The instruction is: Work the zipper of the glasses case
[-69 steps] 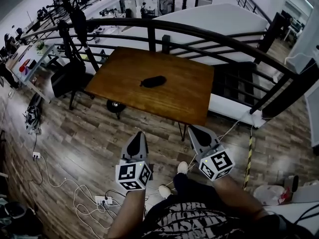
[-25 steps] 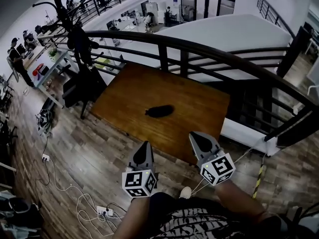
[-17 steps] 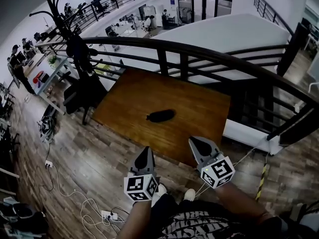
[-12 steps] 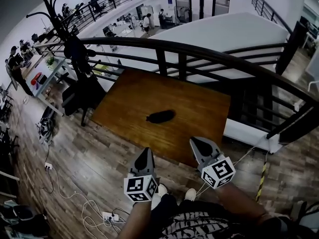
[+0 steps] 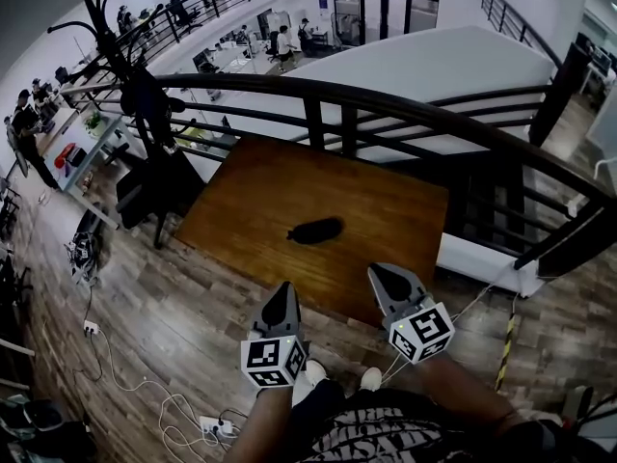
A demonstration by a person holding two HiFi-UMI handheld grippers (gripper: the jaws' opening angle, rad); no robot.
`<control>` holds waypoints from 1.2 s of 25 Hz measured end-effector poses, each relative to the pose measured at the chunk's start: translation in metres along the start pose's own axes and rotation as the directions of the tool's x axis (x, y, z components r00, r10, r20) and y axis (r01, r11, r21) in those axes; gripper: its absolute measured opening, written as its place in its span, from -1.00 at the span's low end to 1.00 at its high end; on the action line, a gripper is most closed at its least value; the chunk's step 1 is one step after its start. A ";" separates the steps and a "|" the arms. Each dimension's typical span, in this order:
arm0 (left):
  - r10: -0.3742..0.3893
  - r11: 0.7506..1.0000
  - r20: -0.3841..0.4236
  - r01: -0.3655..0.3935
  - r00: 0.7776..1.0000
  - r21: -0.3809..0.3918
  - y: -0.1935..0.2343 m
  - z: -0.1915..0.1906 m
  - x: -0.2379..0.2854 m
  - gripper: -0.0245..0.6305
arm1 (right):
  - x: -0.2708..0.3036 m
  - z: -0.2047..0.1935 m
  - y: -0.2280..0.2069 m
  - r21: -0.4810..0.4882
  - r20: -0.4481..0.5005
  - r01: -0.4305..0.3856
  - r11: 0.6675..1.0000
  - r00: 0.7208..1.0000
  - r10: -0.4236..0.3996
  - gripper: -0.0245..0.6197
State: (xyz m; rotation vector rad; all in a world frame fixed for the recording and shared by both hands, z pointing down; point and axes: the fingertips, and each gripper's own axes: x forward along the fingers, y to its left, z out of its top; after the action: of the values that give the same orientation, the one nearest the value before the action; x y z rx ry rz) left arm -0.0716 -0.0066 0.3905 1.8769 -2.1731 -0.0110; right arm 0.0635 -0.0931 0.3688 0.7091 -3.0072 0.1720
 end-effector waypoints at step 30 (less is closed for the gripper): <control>-0.126 0.992 -0.003 0.126 0.992 -0.030 0.120 0.017 0.020 -0.93 | 0.101 -0.001 0.071 -0.044 -0.024 0.083 0.996 0.996 -0.084 -0.95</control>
State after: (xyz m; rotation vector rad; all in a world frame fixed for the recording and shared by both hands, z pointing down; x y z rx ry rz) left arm -0.1946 -0.0099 0.3999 1.9923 -2.0361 -0.0634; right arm -0.0590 -0.0748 0.3698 0.8207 -2.9405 0.1116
